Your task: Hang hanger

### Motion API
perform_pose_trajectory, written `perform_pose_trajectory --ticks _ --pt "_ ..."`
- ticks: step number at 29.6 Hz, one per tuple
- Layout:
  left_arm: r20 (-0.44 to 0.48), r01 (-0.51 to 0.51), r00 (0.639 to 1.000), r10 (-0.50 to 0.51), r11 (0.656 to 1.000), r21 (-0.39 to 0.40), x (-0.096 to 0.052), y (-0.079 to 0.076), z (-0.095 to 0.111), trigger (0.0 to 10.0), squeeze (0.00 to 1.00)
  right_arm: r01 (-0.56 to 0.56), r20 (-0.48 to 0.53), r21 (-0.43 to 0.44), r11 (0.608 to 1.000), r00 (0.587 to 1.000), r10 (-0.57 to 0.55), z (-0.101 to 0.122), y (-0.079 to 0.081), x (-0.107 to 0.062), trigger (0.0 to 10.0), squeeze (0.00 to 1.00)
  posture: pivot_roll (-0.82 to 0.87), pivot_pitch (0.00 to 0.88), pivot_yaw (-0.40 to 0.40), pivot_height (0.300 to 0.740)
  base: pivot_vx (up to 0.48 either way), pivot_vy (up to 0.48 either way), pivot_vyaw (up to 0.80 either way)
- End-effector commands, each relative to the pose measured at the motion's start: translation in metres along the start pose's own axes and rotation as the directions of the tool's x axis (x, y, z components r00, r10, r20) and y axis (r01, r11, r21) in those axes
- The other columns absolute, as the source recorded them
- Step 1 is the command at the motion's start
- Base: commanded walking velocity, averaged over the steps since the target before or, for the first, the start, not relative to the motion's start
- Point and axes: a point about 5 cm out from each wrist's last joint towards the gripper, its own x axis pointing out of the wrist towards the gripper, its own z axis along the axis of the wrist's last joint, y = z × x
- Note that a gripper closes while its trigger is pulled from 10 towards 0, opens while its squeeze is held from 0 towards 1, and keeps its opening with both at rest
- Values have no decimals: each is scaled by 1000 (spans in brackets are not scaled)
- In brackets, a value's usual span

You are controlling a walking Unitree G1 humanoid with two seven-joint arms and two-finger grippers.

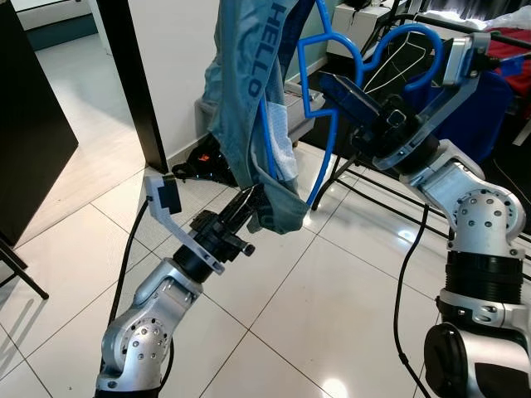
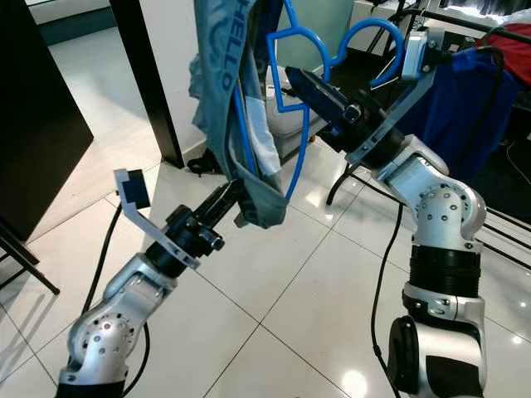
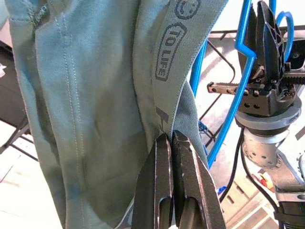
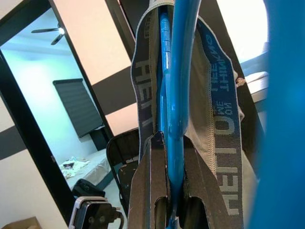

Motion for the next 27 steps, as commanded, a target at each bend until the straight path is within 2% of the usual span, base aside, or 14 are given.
perform_pose_trajectory --ticks 1,5,8,9,10,11,12,14,15,17,18,19,22,27 --pt "0 -15 1000 15 1000 -1 -1 2 -1 0 0 -1 37 -25 1000 999 2 9 1 1 10000 0 -88 90 -34 740 0 0 0" --pt "-8 -17 1000 17 1000 7 -3 1 0 0 0 87 44 -56 995 995 -84 9 -9 2 10000 0 -82 87 -36 740 0 0 0" --pt "-22 -22 1000 22 999 24 -7 -1 3 0 0 351 83 -119 929 936 -343 5 -38 1 10000 0 -70 87 -34 740 0 0 0" --pt "-22 -22 1000 22 999 24 -7 -1 3 0 0 351 83 -119 929 936 -343 5 -38 1 10000 0 -70 87 -34 740 0 0 0" --pt "-24 -23 999 23 999 25 -7 -2 3 0 0 395 88 -125 910 918 -387 4 -43 1 10000 0 -70 87 -34 740 0 0 0" --pt "-41 -18 999 20 999 44 -8 -2 3 0 0 474 68 -148 868 880 -469 -5 -52 0 10000 0 -68 91 -34 740 0 0 0" --pt "-41 -18 999 20 999 44 -8 -2 3 0 0 474 68 -148 868 880 -469 -5 -52 0 10000 0 -68 91 -34 740 0 0 0" --pt "-76 3 997 4 996 84 -5 -7 1 0 0 626 -9 -247 739 761 -648 -32 -71 -7 10000 0 -60 93 -38 740 0 0 0" --pt "-88 11 996 -2 995 99 -4 -9 1 0 0 655 -37 -302 693 718 -695 -42 -75 -11 10000 0 -60 93 -38 740 0 0 0" --pt "-88 11 996 -2 995 99 -4 -9 1 0 0 655 -37 -302 693 718 -695 -42 -75 -11 10000 0 -60 93 -38 740 0 0 0" --pt "-98 23 995 -12 994 110 -2 -11 0 0 0 672 -66 -323 667 687 -724 -53 -78 -13 10000 0 -58 93 -39 740 0 0 0" --pt "-98 23 995 -12 994 110 -2 -11 0 0 0 672 -66 -323 667 687 -724 -53 -78 -13 10000 0 -58 93 -39 740 0 0 0" --pt "-128 55 991 -39 990 128 4 -18 -5 0 0 680 -164 -347 646 635 -755 -89 -73 -13 10000 0 -61 96 -38 740 0 0 0" --pt "-137 62 990 -44 989 131 6 -21 -8 0 0 699 -161 -358 619 607 -778 -99 -73 -12 10000 0 -63 100 -35 740 0 0 0"
